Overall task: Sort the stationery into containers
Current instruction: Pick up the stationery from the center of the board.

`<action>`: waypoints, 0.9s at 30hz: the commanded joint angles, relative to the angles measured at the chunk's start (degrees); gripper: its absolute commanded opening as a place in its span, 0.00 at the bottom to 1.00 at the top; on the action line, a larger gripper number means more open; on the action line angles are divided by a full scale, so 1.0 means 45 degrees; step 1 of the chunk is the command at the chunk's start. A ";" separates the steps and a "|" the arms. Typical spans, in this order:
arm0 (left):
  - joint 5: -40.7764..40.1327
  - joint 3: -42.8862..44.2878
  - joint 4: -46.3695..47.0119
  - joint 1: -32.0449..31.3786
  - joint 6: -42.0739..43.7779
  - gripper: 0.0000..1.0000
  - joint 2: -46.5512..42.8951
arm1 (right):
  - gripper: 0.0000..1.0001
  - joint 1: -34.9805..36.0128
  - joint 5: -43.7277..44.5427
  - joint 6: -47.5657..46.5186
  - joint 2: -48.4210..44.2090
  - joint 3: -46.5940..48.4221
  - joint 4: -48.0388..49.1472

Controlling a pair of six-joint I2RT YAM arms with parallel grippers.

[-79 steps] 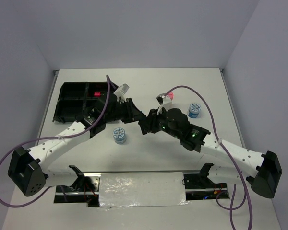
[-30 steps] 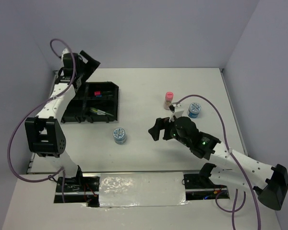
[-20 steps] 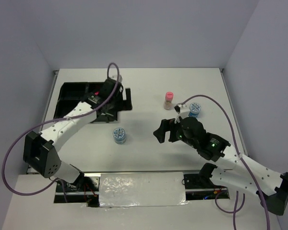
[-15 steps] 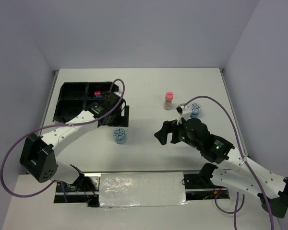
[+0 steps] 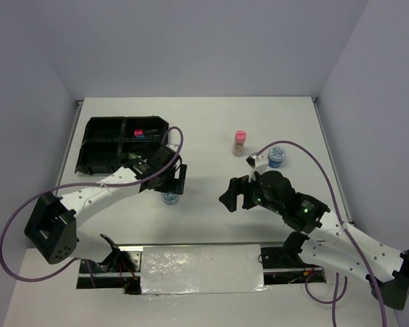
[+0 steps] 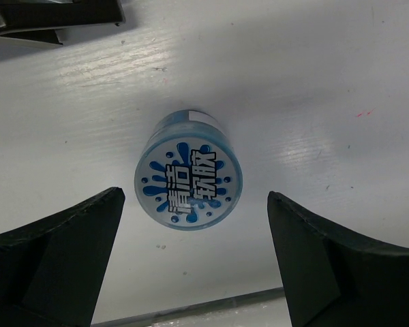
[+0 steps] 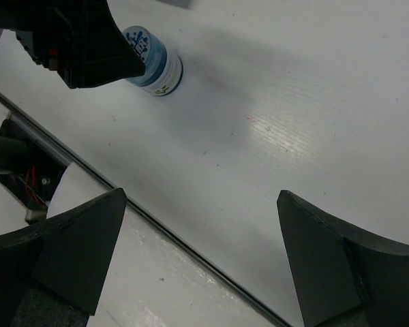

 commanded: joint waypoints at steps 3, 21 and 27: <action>-0.0475 -0.0049 0.0456 -0.0097 -0.0007 0.99 0.0557 | 1.00 -0.0028 -0.0247 -0.0140 -0.0223 0.0022 0.0304; -0.0594 0.0516 0.0300 -0.0117 0.0013 0.00 0.1243 | 1.00 -0.0028 0.0221 -0.0413 -0.0887 -0.0075 -0.0047; -0.1765 0.3267 -0.1477 0.1344 0.0071 0.00 0.0383 | 1.00 -0.0047 0.0378 -0.0531 -0.1024 -0.0095 0.0089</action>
